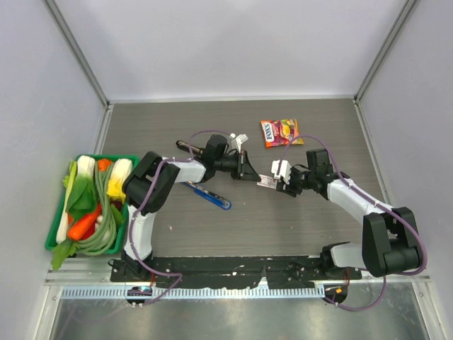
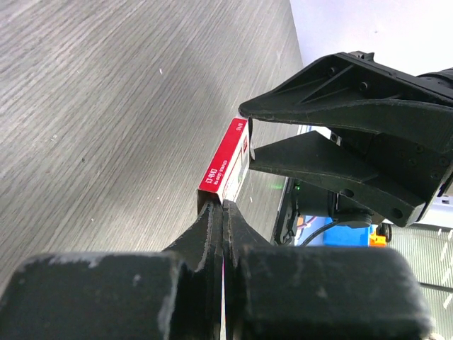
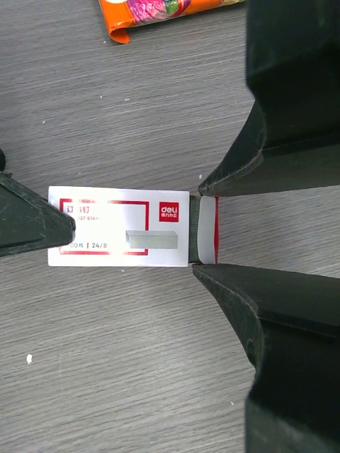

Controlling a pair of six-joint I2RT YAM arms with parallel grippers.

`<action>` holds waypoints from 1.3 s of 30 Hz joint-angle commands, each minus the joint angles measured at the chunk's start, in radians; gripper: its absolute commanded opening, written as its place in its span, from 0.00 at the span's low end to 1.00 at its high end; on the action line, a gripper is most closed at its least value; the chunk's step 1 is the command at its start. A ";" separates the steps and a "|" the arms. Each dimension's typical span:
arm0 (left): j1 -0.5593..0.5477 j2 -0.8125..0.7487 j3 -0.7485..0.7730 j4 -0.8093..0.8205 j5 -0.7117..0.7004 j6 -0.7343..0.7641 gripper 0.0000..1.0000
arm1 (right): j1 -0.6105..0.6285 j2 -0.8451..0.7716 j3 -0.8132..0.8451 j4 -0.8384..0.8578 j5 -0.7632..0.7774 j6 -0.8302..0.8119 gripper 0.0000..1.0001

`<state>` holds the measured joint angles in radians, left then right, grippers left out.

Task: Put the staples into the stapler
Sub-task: Open the staple box.

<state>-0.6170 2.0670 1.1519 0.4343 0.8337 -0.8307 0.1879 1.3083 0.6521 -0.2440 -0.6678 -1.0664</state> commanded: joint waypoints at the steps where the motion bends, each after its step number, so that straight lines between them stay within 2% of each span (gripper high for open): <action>1: 0.016 -0.058 -0.020 0.098 -0.004 -0.022 0.00 | -0.004 -0.030 -0.011 0.057 0.004 -0.006 0.43; 20: 0.036 -0.038 -0.009 0.129 0.033 -0.074 0.00 | -0.068 -0.035 -0.046 0.095 -0.006 -0.015 0.41; 36: 0.003 0.102 0.066 0.106 0.065 -0.099 0.00 | -0.090 -0.018 -0.029 -0.029 0.004 -0.110 0.41; 37: 0.003 0.105 0.068 0.103 0.064 -0.099 0.01 | -0.090 -0.015 -0.028 -0.037 0.008 -0.116 0.41; 39: 0.003 0.101 0.066 0.092 0.056 -0.091 0.11 | -0.093 0.000 -0.019 -0.072 0.025 -0.151 0.41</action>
<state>-0.6060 2.1696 1.1797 0.5217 0.8749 -0.9257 0.1024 1.3003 0.6064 -0.2626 -0.6533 -1.1477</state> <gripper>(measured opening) 0.044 0.452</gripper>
